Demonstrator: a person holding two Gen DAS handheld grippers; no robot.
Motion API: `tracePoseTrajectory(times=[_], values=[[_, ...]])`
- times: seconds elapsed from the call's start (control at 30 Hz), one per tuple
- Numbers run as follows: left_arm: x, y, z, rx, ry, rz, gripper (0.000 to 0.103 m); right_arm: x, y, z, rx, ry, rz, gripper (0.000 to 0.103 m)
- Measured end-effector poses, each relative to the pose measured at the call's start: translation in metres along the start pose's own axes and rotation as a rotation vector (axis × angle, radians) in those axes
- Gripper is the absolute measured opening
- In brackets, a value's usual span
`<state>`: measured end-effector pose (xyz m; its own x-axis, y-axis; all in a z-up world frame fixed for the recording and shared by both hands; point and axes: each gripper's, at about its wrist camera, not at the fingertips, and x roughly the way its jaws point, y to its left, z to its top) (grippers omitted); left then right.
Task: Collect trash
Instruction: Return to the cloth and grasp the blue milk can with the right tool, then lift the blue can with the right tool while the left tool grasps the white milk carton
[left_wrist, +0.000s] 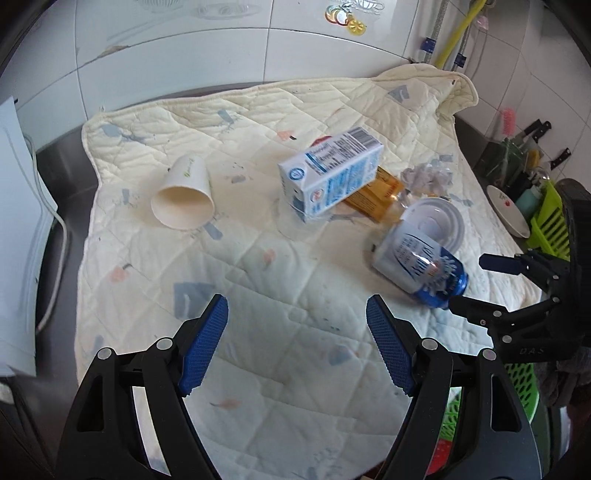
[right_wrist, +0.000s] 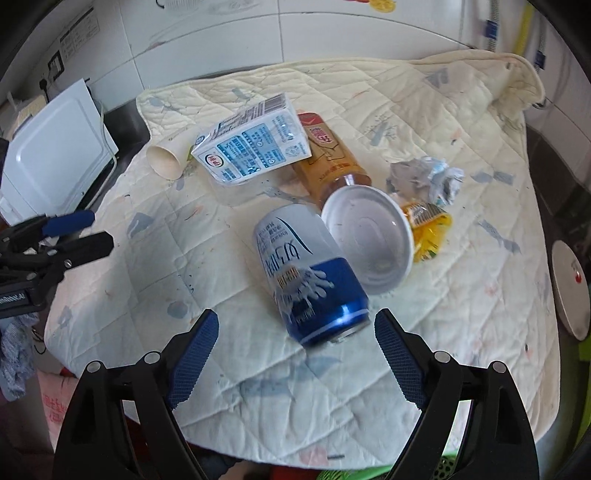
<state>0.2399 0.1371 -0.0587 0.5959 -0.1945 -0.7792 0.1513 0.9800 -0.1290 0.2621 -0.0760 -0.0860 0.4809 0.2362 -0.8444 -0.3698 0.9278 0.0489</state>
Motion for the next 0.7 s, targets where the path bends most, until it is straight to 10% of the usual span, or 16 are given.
tracePoseTrajectory(times=[0.7], values=[[0.044, -0.014, 0.065, 0.349, -0.028, -0.079, 0.081, 0.08, 0.005, 0.034, -0.119, 0.137, -0.094, 0.081]])
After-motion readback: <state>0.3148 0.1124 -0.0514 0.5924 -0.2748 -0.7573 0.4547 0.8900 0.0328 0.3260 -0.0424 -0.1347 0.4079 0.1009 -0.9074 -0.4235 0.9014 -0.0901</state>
